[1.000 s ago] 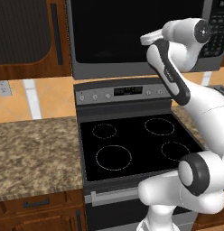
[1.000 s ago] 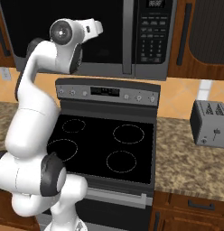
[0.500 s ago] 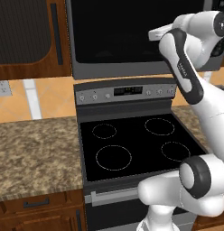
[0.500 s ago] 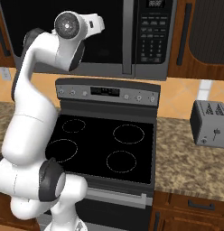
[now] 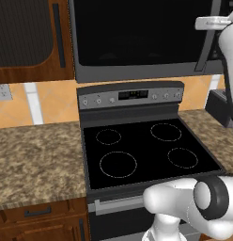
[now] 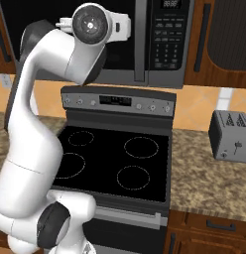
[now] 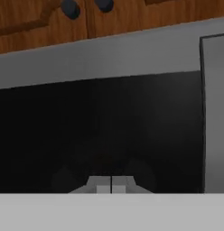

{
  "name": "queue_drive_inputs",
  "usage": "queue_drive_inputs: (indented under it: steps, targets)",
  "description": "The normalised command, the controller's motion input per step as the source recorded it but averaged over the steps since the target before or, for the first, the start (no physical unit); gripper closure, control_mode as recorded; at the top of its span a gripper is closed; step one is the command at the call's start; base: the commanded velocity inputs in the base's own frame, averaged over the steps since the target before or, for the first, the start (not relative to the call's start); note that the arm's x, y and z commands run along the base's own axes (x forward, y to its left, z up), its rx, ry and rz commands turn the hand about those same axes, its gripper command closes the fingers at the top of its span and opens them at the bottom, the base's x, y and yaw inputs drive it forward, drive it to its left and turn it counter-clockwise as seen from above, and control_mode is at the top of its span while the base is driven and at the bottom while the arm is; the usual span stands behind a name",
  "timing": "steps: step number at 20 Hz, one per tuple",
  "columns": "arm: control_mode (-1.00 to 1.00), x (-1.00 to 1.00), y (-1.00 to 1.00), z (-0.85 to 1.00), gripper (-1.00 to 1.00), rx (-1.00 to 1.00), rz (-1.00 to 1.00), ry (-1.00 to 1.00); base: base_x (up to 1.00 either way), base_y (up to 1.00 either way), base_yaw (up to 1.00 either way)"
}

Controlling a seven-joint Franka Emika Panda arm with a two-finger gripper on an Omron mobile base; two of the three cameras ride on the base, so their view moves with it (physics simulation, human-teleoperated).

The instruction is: Open the microwave, place the bowl with waffle inside the microwave, then close the microwave door and turn it on.

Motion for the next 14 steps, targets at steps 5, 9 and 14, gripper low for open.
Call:
queue_drive_inputs:
  steps: [5,9,14]
  targets:
    - [-1.0,-0.15,-0.76,-0.33,1.0,0.47,-0.04,0.14,0.0,0.0,0.0]
    - [-1.0,-0.14,-0.94,-0.53,1.0,0.78,-0.2,0.3,0.0,0.0,0.0]
    - [-1.0,-0.14,-0.8,-0.52,1.0,0.83,-0.24,0.13,0.0,0.0,0.0]
